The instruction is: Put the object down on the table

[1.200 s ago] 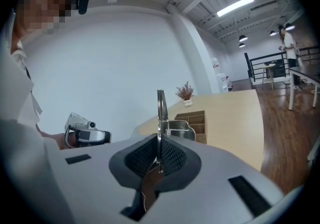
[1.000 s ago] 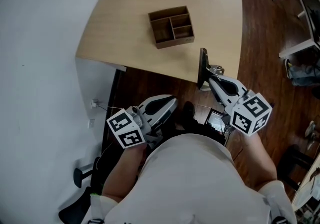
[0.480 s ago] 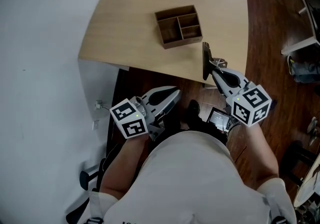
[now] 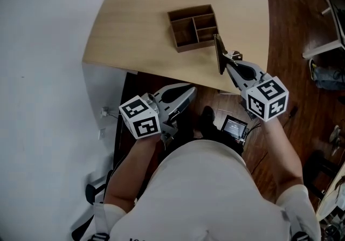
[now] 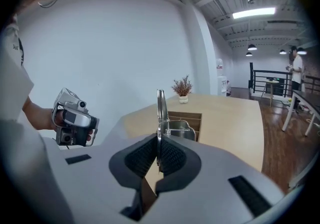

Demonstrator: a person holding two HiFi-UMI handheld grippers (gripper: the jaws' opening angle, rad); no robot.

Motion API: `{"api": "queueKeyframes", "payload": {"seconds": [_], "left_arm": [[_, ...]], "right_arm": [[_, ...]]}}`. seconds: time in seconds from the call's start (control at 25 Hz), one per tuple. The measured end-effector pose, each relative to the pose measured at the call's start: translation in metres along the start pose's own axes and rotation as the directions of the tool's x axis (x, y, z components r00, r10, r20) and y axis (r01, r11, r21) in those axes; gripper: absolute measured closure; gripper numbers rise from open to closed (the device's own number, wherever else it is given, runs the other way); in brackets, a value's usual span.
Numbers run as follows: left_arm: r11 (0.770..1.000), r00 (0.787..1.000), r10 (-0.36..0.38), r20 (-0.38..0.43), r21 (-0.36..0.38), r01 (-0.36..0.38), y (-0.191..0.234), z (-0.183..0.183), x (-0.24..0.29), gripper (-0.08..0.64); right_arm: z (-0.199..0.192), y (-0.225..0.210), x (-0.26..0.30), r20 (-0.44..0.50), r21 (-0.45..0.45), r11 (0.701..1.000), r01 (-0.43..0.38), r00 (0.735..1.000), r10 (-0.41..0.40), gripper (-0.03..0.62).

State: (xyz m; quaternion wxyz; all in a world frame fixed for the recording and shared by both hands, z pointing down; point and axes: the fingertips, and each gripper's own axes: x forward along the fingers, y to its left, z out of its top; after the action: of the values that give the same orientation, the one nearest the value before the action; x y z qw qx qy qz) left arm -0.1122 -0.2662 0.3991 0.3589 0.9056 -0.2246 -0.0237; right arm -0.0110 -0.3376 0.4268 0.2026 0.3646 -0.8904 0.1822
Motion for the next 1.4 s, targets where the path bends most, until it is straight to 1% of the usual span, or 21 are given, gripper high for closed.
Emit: {"api": "queueKeyframes", "payload": {"seconds": [0.4, 0.6, 0.92, 1.12, 1.24, 1.4], "left_arm": [[1.0, 1.0, 0.002, 0.003, 0.008, -0.002, 0.021, 0.011, 0.012, 0.561], [1.0, 1.0, 0.019, 0.0, 0.009, -0.019, 0.033, 0.019, 0.019, 0.561], [1.0, 1.0, 0.016, 0.001, 0.011, -0.016, 0.038, 0.025, 0.029, 0.561], [1.0, 1.0, 0.017, 0.004, 0.013, -0.017, 0.041, 0.03, 0.033, 0.561], [1.0, 1.0, 0.015, 0.006, 0.013, -0.015, 0.042, 0.031, 0.035, 0.561], [1.0, 1.0, 0.018, 0.004, 0.004, -0.018, 0.048, 0.033, 0.039, 0.561]], "right_arm": [[0.011, -0.025, 0.038, -0.02, -0.023, 1.0, -0.001, 1.0, 0.0, 0.589], [0.019, -0.038, 0.057, -0.028, -0.044, 0.999, -0.001, 1.0, 0.0, 0.589], [0.023, -0.06, 0.086, -0.058, -0.094, 0.996, 0.002, 0.998, -0.008, 0.589], [0.028, -0.068, 0.1, -0.068, -0.1, 0.995, 0.004, 0.998, -0.011, 0.589], [0.033, -0.069, 0.108, -0.072, -0.126, 0.992, -0.002, 0.997, -0.008, 0.589], [0.034, -0.073, 0.127, -0.099, -0.183, 0.983, -0.012, 0.995, -0.006, 0.589]]}}
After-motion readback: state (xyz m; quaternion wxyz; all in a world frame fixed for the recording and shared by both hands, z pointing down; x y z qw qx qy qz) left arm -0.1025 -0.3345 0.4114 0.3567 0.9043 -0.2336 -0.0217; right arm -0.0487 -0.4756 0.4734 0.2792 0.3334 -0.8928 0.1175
